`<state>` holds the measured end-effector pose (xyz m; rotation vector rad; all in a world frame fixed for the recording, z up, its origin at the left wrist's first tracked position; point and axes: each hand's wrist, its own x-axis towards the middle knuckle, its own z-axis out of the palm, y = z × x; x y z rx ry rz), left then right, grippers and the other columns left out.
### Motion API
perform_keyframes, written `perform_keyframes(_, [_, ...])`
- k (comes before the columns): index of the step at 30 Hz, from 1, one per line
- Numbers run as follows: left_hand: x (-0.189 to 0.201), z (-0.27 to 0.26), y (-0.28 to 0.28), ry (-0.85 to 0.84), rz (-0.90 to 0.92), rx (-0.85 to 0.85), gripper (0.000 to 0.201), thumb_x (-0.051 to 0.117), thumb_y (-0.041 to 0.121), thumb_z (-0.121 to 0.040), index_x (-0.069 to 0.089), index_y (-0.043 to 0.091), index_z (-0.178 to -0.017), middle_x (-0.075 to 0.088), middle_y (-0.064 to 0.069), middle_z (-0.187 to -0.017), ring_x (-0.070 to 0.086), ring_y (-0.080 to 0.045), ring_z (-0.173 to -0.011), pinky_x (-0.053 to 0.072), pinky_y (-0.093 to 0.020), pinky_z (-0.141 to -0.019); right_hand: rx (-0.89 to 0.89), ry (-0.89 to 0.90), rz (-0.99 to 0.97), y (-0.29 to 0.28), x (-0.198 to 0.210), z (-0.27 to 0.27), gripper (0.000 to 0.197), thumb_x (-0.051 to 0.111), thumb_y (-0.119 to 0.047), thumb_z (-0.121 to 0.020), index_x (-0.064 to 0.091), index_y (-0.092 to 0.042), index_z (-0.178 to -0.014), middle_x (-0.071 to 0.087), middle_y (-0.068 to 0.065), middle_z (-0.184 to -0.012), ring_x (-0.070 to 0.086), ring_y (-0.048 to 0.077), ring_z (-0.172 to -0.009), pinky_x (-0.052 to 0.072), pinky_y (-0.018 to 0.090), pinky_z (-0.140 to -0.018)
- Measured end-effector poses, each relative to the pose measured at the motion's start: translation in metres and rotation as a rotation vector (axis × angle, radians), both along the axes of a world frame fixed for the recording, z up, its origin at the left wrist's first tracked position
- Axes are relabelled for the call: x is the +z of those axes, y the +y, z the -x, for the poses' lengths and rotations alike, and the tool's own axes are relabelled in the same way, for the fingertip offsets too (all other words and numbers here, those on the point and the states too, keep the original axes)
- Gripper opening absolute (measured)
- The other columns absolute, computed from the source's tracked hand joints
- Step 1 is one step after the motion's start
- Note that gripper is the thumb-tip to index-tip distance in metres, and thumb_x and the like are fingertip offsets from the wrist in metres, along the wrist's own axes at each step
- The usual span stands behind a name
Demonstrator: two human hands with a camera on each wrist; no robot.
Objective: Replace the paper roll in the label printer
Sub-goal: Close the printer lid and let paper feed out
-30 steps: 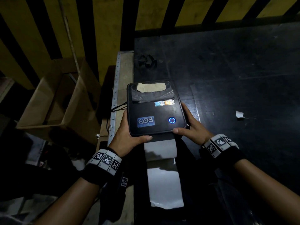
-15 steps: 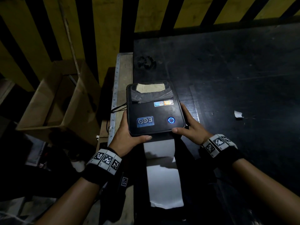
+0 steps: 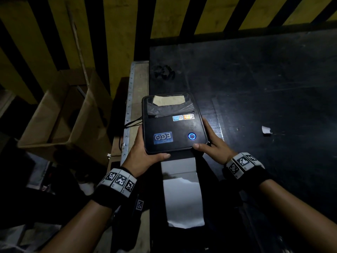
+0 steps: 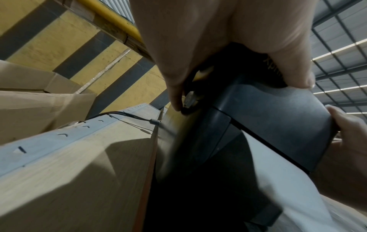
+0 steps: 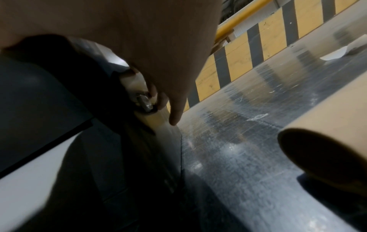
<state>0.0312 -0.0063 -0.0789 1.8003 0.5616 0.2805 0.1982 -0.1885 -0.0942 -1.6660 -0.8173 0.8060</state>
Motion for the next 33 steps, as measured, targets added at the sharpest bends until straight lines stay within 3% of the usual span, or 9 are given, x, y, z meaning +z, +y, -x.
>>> perform_keyframes(4, [0.0009,-0.0006,-0.0022,-0.02,-0.003,-0.001,0.104,0.082,0.003,-0.061,0.021,0.03,-0.14,0.049,0.026,-0.12,0.05,0.026,-0.1,0.04,0.003,-0.079,-0.007,0.004,0.016,-0.0004,-0.0004,0.0006,0.087,0.062,-0.005,-0.083,0.003,-0.032,-0.141,0.027,-0.022,-0.139,0.035,-0.015,-0.12,0.03,-0.007,-0.092])
perform_keyframes(9, [-0.0005,-0.0006,-0.0015,-0.041,0.004,0.0,0.105,0.083,0.003,-0.059,0.022,0.026,-0.142,0.053,0.014,-0.127,0.053,0.016,-0.109,0.043,-0.004,-0.089,0.004,-0.027,0.015,-0.0004,-0.0007,-0.0021,0.082,0.063,-0.008,-0.084,0.005,-0.038,-0.134,0.026,-0.036,-0.129,0.035,-0.033,-0.11,0.028,-0.008,-0.089])
perform_keyframes(14, [-0.0015,-0.001,-0.0023,-0.064,0.01,-0.003,0.104,0.082,-0.002,-0.059,0.022,0.021,-0.142,0.053,0.008,-0.129,0.054,0.014,-0.109,0.043,-0.006,-0.091,0.009,-0.02,0.033,0.0001,-0.0009,-0.0032,0.087,0.064,-0.013,-0.083,0.004,-0.027,-0.145,0.026,-0.032,-0.132,0.034,-0.036,-0.107,0.028,-0.008,-0.088])
perform_keyframes(19, [0.0008,-0.0011,-0.0021,-0.044,-0.025,0.001,0.102,0.082,0.001,-0.06,0.023,0.023,-0.141,0.053,0.016,-0.122,0.052,0.023,-0.102,0.042,0.0,-0.083,-0.005,-0.028,0.057,0.0014,0.0032,0.0001,0.091,0.062,-0.029,-0.075,0.006,-0.025,-0.147,0.029,-0.01,-0.15,0.032,-0.004,-0.133,0.026,0.007,-0.106])
perform_keyframes(23, [0.002,-0.0006,-0.0036,-0.03,-0.044,0.006,0.1,0.082,0.003,-0.062,0.023,0.023,-0.141,0.053,0.015,-0.12,0.051,0.027,-0.097,0.041,0.003,-0.079,0.027,-0.028,0.051,0.0,0.0051,-0.0011,0.083,0.063,-0.022,-0.081,0.009,-0.034,-0.143,0.036,-0.021,-0.138,0.041,-0.022,-0.116,0.03,-0.006,-0.091])
perform_keyframes(26, [0.0022,0.0,-0.0047,-0.016,-0.058,0.011,0.099,0.082,0.005,-0.063,0.023,0.024,-0.14,0.053,0.017,-0.118,0.05,0.029,-0.093,0.041,0.004,-0.076,0.015,-0.035,0.077,-0.0011,0.006,-0.0019,0.083,0.061,-0.017,-0.086,0.006,-0.028,-0.146,0.034,-0.03,-0.13,0.04,-0.012,-0.119,0.028,-0.01,-0.084])
perform_keyframes(29, [0.002,-0.0003,-0.0048,-0.011,-0.061,0.013,0.1,0.082,0.005,-0.062,0.023,0.022,-0.141,0.053,0.013,-0.119,0.05,0.028,-0.094,0.04,0.005,-0.077,0.019,-0.043,0.092,-0.0017,0.006,-0.0017,0.084,0.062,-0.021,-0.085,0.005,-0.029,-0.147,0.034,-0.024,-0.137,0.037,-0.008,-0.125,0.028,-0.003,-0.092])
perform_keyframes(32, [0.0011,-0.0005,-0.0044,0.001,-0.064,0.021,0.101,0.082,0.005,-0.062,0.022,0.022,-0.142,0.054,0.016,-0.117,0.05,0.025,-0.095,0.039,0.005,-0.076,0.015,-0.042,0.083,-0.0014,0.0044,-0.003,0.083,0.061,-0.017,-0.086,0.006,-0.027,-0.147,0.034,-0.033,-0.131,0.039,-0.023,-0.116,0.027,-0.001,-0.095])
perform_keyframes(33, [0.0004,-0.0007,-0.0041,0.002,-0.064,0.022,0.101,0.082,0.006,-0.062,0.023,0.023,-0.141,0.054,0.014,-0.118,0.05,0.025,-0.096,0.039,0.005,-0.077,0.012,-0.035,0.081,-0.0015,0.004,-0.003,0.082,0.061,-0.017,-0.086,0.006,-0.027,-0.147,0.033,-0.032,-0.134,0.037,-0.02,-0.12,0.026,0.001,-0.098])
